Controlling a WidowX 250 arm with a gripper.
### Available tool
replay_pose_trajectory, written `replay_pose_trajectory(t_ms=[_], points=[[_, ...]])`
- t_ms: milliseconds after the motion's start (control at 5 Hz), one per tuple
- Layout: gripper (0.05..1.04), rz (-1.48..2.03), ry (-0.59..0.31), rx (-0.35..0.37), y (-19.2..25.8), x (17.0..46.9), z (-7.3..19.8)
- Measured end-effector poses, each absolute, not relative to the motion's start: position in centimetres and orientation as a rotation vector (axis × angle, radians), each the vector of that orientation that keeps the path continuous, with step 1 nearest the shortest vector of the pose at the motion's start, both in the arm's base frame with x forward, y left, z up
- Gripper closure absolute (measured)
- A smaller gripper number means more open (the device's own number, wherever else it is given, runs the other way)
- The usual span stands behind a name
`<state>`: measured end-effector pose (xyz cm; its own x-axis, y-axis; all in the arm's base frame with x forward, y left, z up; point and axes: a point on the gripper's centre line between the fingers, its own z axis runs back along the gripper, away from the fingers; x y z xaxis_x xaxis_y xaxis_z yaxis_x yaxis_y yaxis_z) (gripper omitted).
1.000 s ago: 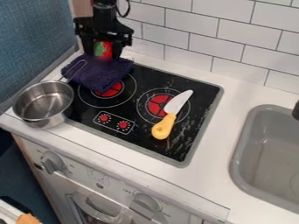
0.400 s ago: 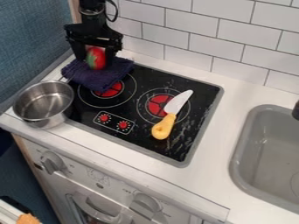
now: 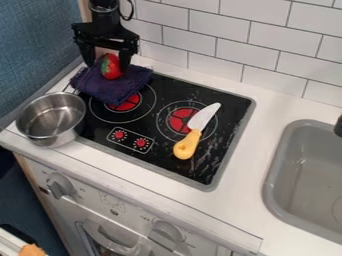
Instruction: Put the strawberry on the left burner
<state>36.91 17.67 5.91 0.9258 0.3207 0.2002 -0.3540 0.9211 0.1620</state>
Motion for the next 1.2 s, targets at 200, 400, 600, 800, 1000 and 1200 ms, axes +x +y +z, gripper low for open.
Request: replay_pose_trajectory(t_ms=[200, 400, 600, 800, 1000, 1200], points=[[0.083, 0.364, -0.216, 0.22, 17.9, 37.0, 8.6], [0.083, 0.361, -0.224, 0.225, 16.8, 37.1, 9.9], [0.083, 0.328, -0.185, 0.223, 14.5, 37.5, 10.5], [0.083, 0.308, -0.143, 0.203, 11.8, 37.5, 10.3], [0.083, 0.275, -0.147, 0.148, 7.5, 37.5, 11.2], [0.083, 0.244, -0.124, 0.112, 4.3, 37.8, 12.6]])
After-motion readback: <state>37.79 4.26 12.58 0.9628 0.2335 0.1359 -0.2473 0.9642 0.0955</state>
